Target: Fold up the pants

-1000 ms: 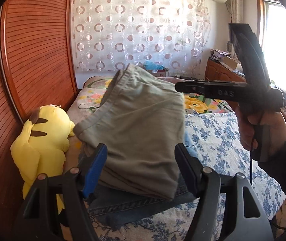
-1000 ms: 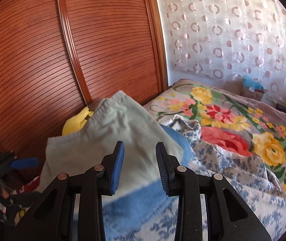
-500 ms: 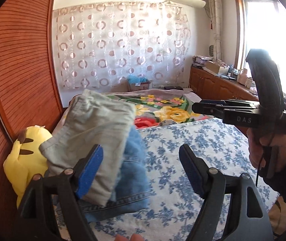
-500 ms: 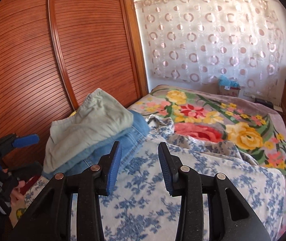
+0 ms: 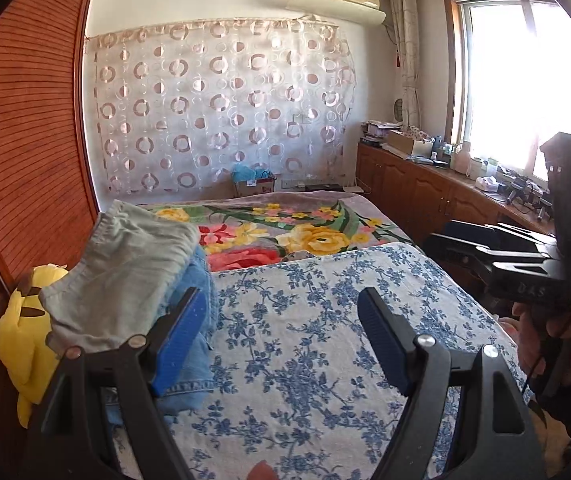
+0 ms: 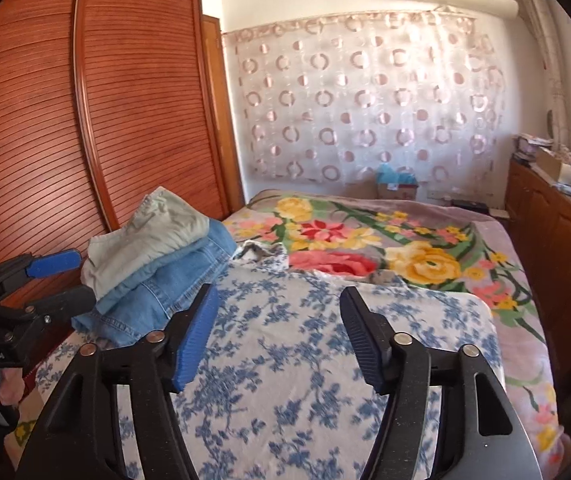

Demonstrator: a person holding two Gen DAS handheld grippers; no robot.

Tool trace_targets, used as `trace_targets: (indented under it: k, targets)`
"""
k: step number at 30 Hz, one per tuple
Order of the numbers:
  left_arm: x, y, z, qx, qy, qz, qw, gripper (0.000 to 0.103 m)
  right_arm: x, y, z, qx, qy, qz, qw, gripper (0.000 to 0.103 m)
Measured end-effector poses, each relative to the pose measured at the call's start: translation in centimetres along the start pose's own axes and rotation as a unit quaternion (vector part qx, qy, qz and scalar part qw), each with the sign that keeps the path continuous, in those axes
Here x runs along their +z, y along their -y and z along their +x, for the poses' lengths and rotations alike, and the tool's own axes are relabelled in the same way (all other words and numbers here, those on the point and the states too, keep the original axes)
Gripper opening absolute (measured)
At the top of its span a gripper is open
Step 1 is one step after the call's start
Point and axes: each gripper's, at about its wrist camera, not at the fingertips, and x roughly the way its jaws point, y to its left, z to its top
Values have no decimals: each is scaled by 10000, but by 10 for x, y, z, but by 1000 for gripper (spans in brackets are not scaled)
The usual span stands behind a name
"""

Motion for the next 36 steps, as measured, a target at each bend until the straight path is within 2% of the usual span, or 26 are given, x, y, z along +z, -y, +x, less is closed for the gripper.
trace_targets:
  k: [7, 15, 27, 36]
  targets:
    - [-15, 27, -15, 345, 96, 35, 9994, 78, -24, 6, -50, -528, 113, 149, 9984, 76]
    - [-30, 41, -36, 308, 157, -24, 9994, 79, -42, 3, -88, -1053, 258, 241, 9938, 78]
    - [-35, 49, -71, 382, 262, -43, 9989, 79, -57, -3, -127, -1312, 515, 401, 9892, 78]
    - [-45, 45, -69, 507, 77, -71, 9987, 79, -61, -6, -133, -1319, 557, 415, 9888, 78]
